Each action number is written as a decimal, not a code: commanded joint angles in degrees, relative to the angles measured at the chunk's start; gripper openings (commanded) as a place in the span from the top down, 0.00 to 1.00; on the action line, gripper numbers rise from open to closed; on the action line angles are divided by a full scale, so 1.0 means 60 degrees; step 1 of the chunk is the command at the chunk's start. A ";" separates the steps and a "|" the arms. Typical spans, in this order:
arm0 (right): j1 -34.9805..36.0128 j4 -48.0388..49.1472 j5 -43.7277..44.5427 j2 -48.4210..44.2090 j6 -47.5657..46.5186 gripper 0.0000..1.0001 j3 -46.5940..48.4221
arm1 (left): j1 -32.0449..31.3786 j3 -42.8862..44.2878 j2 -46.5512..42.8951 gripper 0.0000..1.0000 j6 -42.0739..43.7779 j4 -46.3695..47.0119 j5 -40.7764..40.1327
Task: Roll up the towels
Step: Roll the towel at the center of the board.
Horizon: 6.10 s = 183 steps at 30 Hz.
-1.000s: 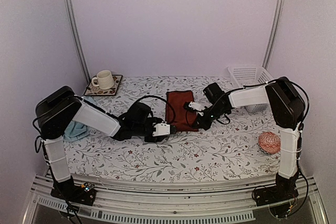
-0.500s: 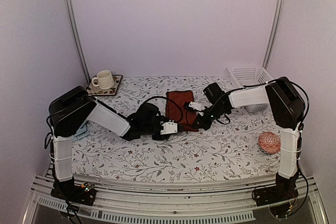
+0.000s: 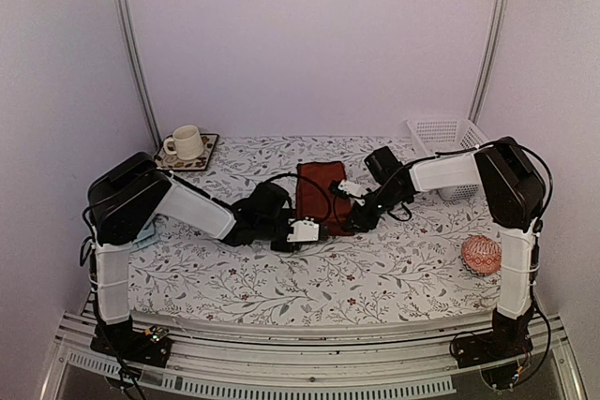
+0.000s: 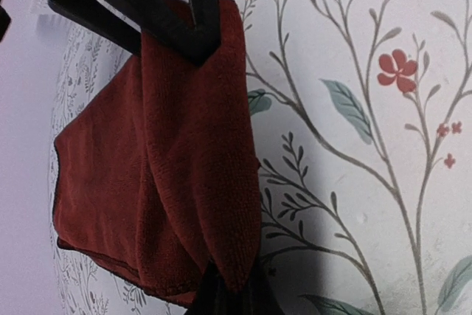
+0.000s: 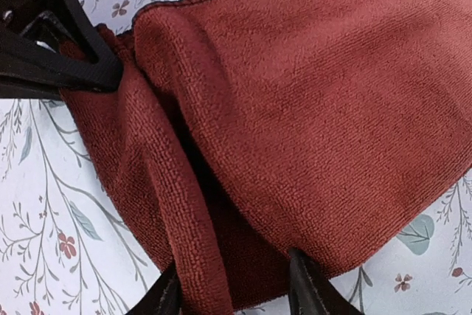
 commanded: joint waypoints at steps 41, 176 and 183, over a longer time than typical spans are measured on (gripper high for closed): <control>0.1436 0.5915 0.1315 -0.2953 -0.5929 0.19 -0.4857 | 0.1470 0.3094 0.0718 1.00 -0.2052 -0.5997 0.5362; 0.0125 -0.1122 -0.2994 0.0491 0.0413 0.85 -0.0101 | -0.0544 -0.2317 -0.0785 0.80 0.0805 0.0944 -0.1072; 0.0084 -0.1085 -0.2292 -0.0109 0.0096 0.51 -0.0144 | -0.0546 -0.2085 -0.1355 1.00 0.0542 -0.0382 -0.0181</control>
